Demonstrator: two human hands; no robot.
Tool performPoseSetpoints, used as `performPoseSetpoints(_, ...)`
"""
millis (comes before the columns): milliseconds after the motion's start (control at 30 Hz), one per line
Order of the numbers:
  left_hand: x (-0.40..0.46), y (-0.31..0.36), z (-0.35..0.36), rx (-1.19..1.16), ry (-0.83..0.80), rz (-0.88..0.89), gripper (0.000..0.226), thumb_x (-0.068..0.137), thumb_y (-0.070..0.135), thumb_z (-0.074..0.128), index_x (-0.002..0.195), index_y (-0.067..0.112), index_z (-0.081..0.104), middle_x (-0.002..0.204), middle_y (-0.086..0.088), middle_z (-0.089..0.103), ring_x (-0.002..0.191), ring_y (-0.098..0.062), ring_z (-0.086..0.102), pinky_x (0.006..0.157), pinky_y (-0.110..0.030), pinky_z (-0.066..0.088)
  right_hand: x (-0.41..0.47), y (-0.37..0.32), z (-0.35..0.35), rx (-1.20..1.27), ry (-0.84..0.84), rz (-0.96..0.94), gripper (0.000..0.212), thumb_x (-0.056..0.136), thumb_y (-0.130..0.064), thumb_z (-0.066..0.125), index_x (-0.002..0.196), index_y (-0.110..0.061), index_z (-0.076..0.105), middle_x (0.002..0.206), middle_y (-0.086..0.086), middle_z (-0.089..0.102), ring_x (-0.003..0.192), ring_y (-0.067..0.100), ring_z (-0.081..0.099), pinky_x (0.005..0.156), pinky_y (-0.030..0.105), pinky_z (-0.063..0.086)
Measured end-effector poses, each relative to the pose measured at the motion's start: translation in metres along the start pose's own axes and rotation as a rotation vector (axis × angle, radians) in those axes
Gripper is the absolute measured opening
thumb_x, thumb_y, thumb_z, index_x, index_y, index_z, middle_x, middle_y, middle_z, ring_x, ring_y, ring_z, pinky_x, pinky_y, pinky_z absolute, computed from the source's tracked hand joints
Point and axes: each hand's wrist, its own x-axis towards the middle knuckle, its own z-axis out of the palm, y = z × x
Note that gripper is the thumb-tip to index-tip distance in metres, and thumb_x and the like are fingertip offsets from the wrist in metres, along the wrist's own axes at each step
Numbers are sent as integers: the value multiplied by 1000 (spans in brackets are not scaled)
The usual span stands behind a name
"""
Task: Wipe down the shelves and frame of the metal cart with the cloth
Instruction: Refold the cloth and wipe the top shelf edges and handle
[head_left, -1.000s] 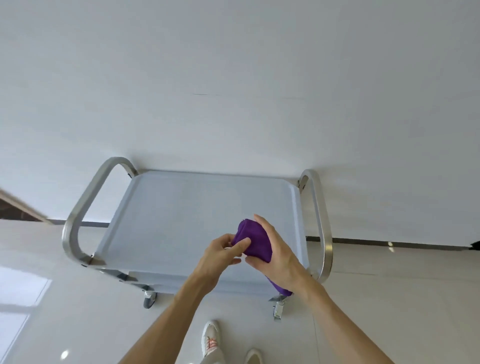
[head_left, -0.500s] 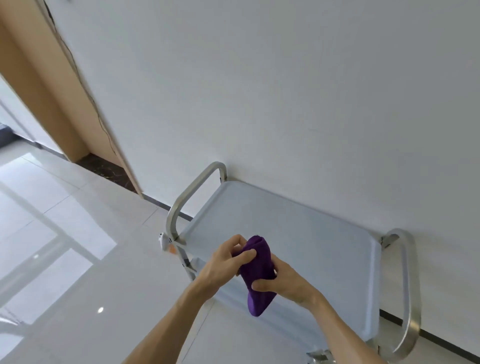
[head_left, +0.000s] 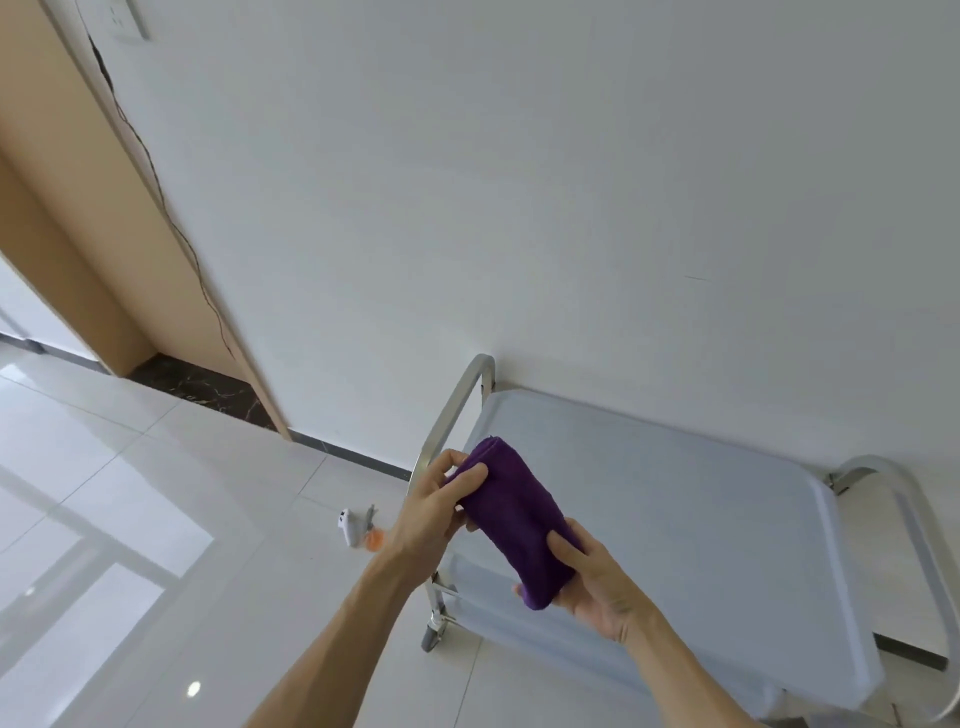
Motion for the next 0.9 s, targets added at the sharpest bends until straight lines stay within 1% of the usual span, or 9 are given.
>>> performPoseSetpoints(33,4,0,-10,-9,21,-13,14,94,18,62,85,13,53,71,-2,57,62,-14,49,53,-23,41,5,3,6,24,46,-8,57,82,-27,82,128,-8,56,131,23,61,112,40,62,100,71,42)
performPoseSetpoints(67,7,0,-20,-19,47,-23,13,94,18,62,87,13,53,72,-2,58,63,-15,50,53,-24,42,9,4,10,33,97,-13,55,81,-32,82,126,-10,59,131,19,63,113,37,62,98,65,47)
performPoseSetpoints(133,17,-2,-38,-41,110,-39,10,94,14,62,96,10,53,77,-6,62,70,-19,54,58,-29,45,18,3,16,23,185,-26,48,82,-38,81,122,-16,65,128,12,67,114,32,63,87,51,54)
performPoseSetpoints(267,40,-11,-65,-28,253,-68,19,94,5,61,110,3,52,91,-20,65,81,-28,60,70,-41,48,43,-10,20,28,273,-78,36,79,-20,81,114,-17,71,122,12,70,104,27,70,79,41,57)
performPoseSetpoints(400,63,-13,-84,-28,348,-72,18,94,0,59,109,5,52,97,-22,66,79,-25,65,62,-33,53,80,-30,23,31,253,-92,33,84,-2,74,115,-11,70,118,14,71,101,26,72,80,36,58)
performPoseSetpoints(567,94,0,-107,26,455,-51,28,94,-3,56,119,7,50,104,-21,70,89,-31,68,74,-41,56,133,-62,38,-11,220,-78,25,87,2,70,110,-8,71,108,13,75,93,24,74,72,29,58)
performPoseSetpoints(700,121,12,-122,91,500,-21,36,94,-7,52,123,14,46,103,-17,71,95,-31,68,84,-44,56,171,-84,48,-112,194,-76,23,90,0,67,111,-8,69,103,9,76,90,21,74,70,28,57)
performPoseSetpoints(800,138,11,-127,159,517,-33,41,92,-9,50,123,17,45,102,-14,71,94,-26,69,84,-39,56,193,-91,46,-185,218,-87,22,93,0,62,110,-11,68,107,11,73,93,22,71,79,34,59)
performPoseSetpoints(900,148,-1,-130,155,503,-81,44,90,-10,51,125,16,44,105,-11,70,100,-25,68,86,-36,54,205,-87,38,-285,238,-60,25,93,3,58,112,-12,66,112,13,70,99,26,70,88,41,59)
